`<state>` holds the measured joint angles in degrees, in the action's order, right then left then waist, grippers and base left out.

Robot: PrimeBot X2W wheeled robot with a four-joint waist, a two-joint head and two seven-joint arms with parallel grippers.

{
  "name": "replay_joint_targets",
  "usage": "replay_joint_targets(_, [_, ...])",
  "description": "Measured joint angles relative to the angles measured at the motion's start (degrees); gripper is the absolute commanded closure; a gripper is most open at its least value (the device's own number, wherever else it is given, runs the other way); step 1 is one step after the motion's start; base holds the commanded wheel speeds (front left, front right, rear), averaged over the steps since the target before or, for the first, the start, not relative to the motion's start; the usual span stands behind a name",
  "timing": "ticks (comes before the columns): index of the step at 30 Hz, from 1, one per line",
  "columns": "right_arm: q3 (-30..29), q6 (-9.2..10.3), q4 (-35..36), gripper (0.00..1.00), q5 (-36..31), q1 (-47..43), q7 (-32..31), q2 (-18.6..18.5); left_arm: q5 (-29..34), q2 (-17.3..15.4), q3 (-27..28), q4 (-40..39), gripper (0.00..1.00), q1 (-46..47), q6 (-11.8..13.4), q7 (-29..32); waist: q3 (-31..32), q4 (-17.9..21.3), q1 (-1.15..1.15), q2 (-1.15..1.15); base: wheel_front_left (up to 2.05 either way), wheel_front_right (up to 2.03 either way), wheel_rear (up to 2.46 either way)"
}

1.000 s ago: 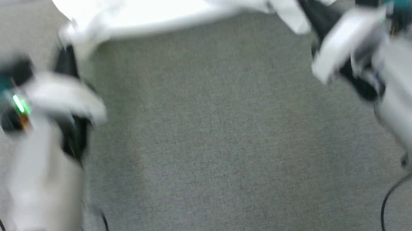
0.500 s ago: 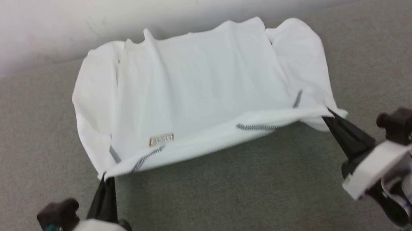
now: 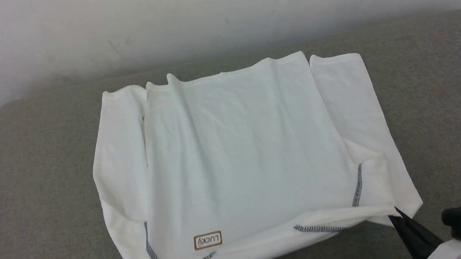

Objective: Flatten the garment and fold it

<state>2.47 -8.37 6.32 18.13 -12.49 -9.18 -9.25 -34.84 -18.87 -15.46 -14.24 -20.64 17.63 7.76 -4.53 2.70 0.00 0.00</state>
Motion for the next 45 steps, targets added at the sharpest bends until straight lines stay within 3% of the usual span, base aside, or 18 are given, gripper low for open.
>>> replay_joint_targets(6, [-1.6, 0.00, -3.9, 1.00, -1.0, -2.1, -0.7, 1.8, -2.1, 1.9, -1.8, 4.8, 1.00, -1.6, -0.1, 1.3, -0.3, -0.3, 0.00, 0.00, 0.00, 0.00, 0.00])
replay_joint_targets(10, [-0.5, 0.32, -8.6, 1.00, -1.2, -2.0, 0.2, 1.9, -3.3, 3.7, -2.8, 10.2, 1.00, -0.5, -2.6, -0.3, -0.6, -0.8, 0.00, 0.00, 0.00, 0.00, 0.00])
replay_joint_targets(12, [0.4, 0.35, -10.7, 0.58, -0.8, -1.5, 0.6, 2.3, -3.8, 5.0, -3.0, 13.3, 1.00, 1.5, -3.7, -1.7, -0.9, -1.1, 0.00, 0.00, 0.00, 0.00, 0.00])
replay_joint_targets(14, [1.7, 0.60, -12.9, 0.00, -0.8, -0.7, 1.3, 2.2, -4.7, 6.3, -2.9, 16.2, 1.00, 3.3, -5.2, -3.1, -1.0, -1.4, 0.00, 0.00, 0.00, 0.00, 0.00])
replay_joint_targets(15, [2.4, 0.76, -13.5, 0.00, -0.5, -0.3, 1.7, 2.1, -5.2, 6.9, -2.7, 17.3, 0.59, 4.0, -5.8, -3.9, -1.0, -1.4, 0.00, 0.00, 0.00, 0.00, 0.00])
replay_joint_targets(16, [2.9, 0.76, -13.9, 0.00, -0.3, -0.1, 2.4, 2.1, -5.3, 7.2, -2.8, 18.1, 0.04, 4.7, -6.3, -4.5, -1.0, -1.5, 0.00, 0.00, 0.00, 0.00, 0.00])
replay_joint_targets(17, [3.2, 0.76, -14.0, 0.00, -0.1, 0.1, 3.1, 2.0, -5.3, 7.3, -2.7, 18.7, 0.00, 5.2, -6.6, -5.1, -1.0, -1.6, 0.00, 0.00, 0.00, 0.00, 0.00])
replay_joint_targets(25, [0.4, 0.82, -6.6, 0.00, -0.1, 0.5, 12.0, 2.3, -4.2, 5.3, 0.1, 13.7, 0.00, 7.4, -6.7, -8.4, 0.0, -1.5, 0.00, 0.00, 0.00, 0.00, 0.00])
replay_joint_targets(33, [-2.2, 0.82, 3.5, 0.00, -2.1, 2.9, 12.3, 4.7, -1.4, -0.1, 6.2, 7.5, 0.00, 14.5, -3.9, -9.7, -0.8, -0.5, 0.00, 0.00, 0.00, 0.00, 0.00])
replay_joint_targets(41, [-1.0, 0.83, 8.0, 0.00, -3.6, 9.2, 11.6, 5.4, -0.9, -3.3, 11.4, 11.5, 0.00, 28.3, -3.5, -11.9, -4.6, 0.9, 0.01, 0.00, 0.00, 0.00, 0.00])
replay_joint_targets(45, [-0.8, 0.83, 8.3, 0.00, -3.6, 12.7, 11.8, 5.5, -2.1, -5.2, 12.7, 17.4, 0.00, 38.1, -5.8, -11.1, -7.7, 1.9, 0.01, 0.00, 0.00, 0.00, 0.00])
